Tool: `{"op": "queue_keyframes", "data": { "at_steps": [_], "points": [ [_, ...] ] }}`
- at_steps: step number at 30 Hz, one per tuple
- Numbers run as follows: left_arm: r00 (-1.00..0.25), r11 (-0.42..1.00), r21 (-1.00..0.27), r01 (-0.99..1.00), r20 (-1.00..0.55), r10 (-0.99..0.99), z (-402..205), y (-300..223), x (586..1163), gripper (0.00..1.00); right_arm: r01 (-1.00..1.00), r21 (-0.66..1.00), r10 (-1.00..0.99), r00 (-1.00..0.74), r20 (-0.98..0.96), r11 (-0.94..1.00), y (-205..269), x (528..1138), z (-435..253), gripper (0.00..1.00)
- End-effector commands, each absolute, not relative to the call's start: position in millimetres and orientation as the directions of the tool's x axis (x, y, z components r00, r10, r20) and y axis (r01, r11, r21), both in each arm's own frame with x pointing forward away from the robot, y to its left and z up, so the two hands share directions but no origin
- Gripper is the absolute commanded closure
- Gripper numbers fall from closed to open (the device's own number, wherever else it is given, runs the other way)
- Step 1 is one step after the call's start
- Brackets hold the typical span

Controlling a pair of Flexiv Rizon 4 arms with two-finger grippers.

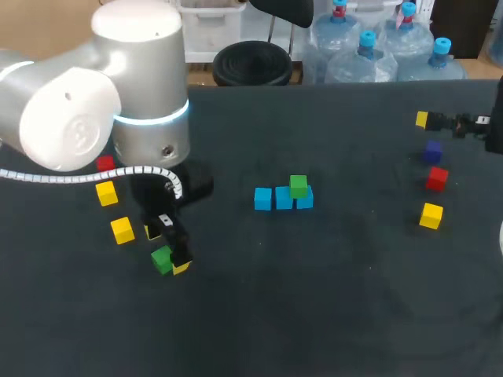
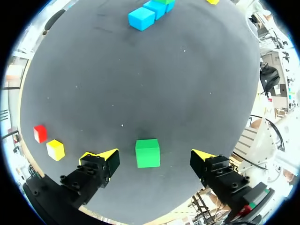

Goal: Place the blue cubes, place green cubes on the blue cubes, place the yellow cubes on the green cubes, then place the red cubes on the yellow cubes, and place purple cube on the red cubes.

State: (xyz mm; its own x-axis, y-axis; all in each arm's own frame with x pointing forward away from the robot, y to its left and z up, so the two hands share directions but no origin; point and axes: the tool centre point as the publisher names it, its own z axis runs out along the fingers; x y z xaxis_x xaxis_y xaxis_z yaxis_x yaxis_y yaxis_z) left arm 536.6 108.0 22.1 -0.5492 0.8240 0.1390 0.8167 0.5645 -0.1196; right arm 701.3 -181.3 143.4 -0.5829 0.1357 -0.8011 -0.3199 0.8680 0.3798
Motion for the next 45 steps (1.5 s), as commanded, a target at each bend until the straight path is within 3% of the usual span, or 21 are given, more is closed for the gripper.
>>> {"op": "queue_keyframes", "data": {
  "at_steps": [1,28,38,39,40,42,45],
  "points": [
    [-0.568,0.578,-0.118,0.807,0.112,0.816,17,116,529,0.0,-0.322,0.382,0.136,-0.584,-0.8,0.867,-182,701,144,0.0],
    [-0.627,0.627,-0.102,0.772,0.037,0.778,5,120,531,0.01,-0.322,0.382,0.136,-0.584,-0.8,0.867,-182,701,144,0.0],
    [-0.63,0.629,-0.096,0.772,0.021,0.776,7,117,536,0.31,-0.322,0.382,0.136,-0.584,-0.8,0.867,-182,701,144,0.0],
    [-0.628,0.627,-0.095,0.773,0.021,0.778,8,116,536,0.38,-0.322,0.382,0.136,-0.584,-0.8,0.867,-182,701,144,0.0],
    [-0.627,0.626,-0.095,0.774,0.022,0.779,8,116,536,0.54,-0.322,0.382,0.136,-0.584,-0.8,0.867,-182,701,144,0.0],
    [-0.626,0.625,-0.096,0.774,0.025,0.779,7,116,536,0.74,-0.322,0.382,0.136,-0.584,-0.8,0.867,-182,701,144,0.0],
    [-0.624,0.624,-0.099,0.775,0.029,0.781,7,115,536,0.78,-0.322,0.382,0.136,-0.584,-0.8,0.867,-182,701,144,0.0]
  ]
}}
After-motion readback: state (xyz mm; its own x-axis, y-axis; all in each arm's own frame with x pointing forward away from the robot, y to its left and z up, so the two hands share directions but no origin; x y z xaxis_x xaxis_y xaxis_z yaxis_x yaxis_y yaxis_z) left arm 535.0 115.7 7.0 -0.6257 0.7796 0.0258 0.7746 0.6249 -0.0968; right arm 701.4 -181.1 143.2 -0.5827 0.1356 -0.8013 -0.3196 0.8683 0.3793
